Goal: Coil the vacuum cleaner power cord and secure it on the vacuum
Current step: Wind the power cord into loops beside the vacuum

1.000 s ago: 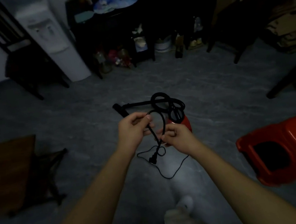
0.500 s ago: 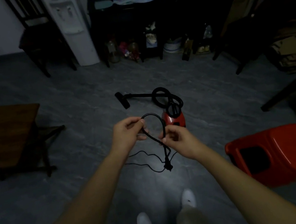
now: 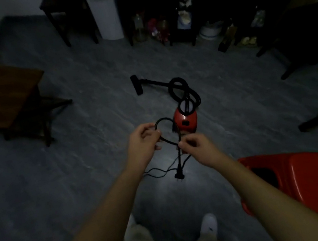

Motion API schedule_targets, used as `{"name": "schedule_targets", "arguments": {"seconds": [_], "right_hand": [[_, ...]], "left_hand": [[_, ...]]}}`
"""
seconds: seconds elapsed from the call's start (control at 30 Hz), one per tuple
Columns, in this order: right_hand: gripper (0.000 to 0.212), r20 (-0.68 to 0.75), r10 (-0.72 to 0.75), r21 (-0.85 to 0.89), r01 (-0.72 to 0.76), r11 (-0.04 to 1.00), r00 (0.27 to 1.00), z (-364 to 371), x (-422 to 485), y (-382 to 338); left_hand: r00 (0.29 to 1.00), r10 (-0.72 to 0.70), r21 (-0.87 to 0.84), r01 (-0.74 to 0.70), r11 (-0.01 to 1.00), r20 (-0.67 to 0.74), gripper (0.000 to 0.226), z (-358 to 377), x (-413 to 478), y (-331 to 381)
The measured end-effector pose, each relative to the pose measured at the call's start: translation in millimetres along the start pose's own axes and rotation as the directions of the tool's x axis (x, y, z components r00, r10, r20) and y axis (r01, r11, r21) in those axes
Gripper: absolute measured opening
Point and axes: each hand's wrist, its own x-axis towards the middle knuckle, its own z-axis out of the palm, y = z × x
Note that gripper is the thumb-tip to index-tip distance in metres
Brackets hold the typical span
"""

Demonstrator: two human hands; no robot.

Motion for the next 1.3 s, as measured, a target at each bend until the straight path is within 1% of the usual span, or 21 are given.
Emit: {"name": "schedule_targets", "arguments": {"seconds": [0.1,0.17,0.2,0.23,0.3,0.37,0.47,0.53,0.6,0.7,0.77,0.87,0.93,1.0,1.07,1.17,1.3], "right_hand": [[0.023,-0.041,0.047,0.038,-0.046,0.998,0.998,-28,-9,38],[0.022,-0.057,0.083,0.042,-0.081,0.996,0.995,-36,-11,61],[0.021,-0.054,0.109,0.042,-0.106,0.993,0.993,-38,-10,73],[0.02,-0.054,0.13,0.048,-0.127,0.991,0.99,-38,-8,86],[0.02,-0.063,0.169,0.061,-0.166,0.984,0.984,-35,2,111],[0.02,-0.069,0.185,0.056,-0.182,0.982,0.98,-29,15,134],[0.02,-0.077,0.185,0.059,-0.181,0.982,0.98,-17,42,176],[0.018,-0.074,0.19,0.048,-0.187,0.981,0.979,-8,63,210],[0.016,-0.072,0.176,0.021,-0.174,0.984,0.982,3,81,244],[0.013,-0.109,0.148,-0.007,-0.149,0.989,0.983,23,107,298],[0.009,-0.13,0.136,-0.004,-0.138,0.99,0.982,36,123,331],[0.005,-0.141,0.09,0.001,-0.091,0.996,0.986,49,151,373],[0.005,-0.151,0.047,0.019,-0.045,0.999,0.987,51,171,391],[0.005,-0.185,0.003,0.031,0.003,1.0,0.983,48,195,407],[0.005,-0.213,-0.026,0.031,0.034,0.999,0.977,43,218,424],[0.006,-0.229,-0.08,-0.019,0.078,0.997,0.97,33,247,445],[0.005,-0.195,-0.144,-0.152,0.115,0.982,0.97,16,274,467]], "left_hand": [[0.998,-0.055,0.02,0.055,0.998,-0.011,0.029,41,-12,-24],[0.997,-0.079,0.04,0.078,0.996,0.021,0.03,59,-13,-38],[0.997,-0.069,0.081,0.066,0.995,0.037,0.03,65,-11,-47],[0.998,-0.032,0.159,0.023,0.987,0.052,0.03,70,-8,-58],[0.991,0.051,0.339,-0.089,0.937,0.12,0.03,79,5,-82],[0.973,0.104,0.446,-0.187,0.875,0.205,0.037,87,20,-109],[0.92,0.146,0.537,-0.334,0.775,0.363,0.053,101,48,-161],[0.888,0.152,0.59,-0.408,0.696,0.434,0.059,109,70,-205],[0.87,0.167,0.631,-0.457,0.627,0.464,0.056,115,91,-250],[0.854,0.21,0.658,-0.505,0.558,0.476,0.049,122,120,-313],[0.856,0.225,0.664,-0.506,0.551,0.466,0.052,127,137,-351],[0.874,0.26,0.671,-0.482,0.564,0.41,0.055,139,165,-395],[0.883,0.3,0.669,-0.47,0.576,0.361,0.048,150,186,-416],[0.883,0.347,0.639,-0.469,0.61,0.316,0.036,160,211,-430],[0.889,0.364,0.614,-0.456,0.644,0.278,0.029,166,239,-442],[0.898,0.358,0.555,-0.44,0.706,0.256,0.026,171,277,-452],[0.867,0.409,0.504,-0.498,0.706,0.284,0.026,180,308,-450]]}}
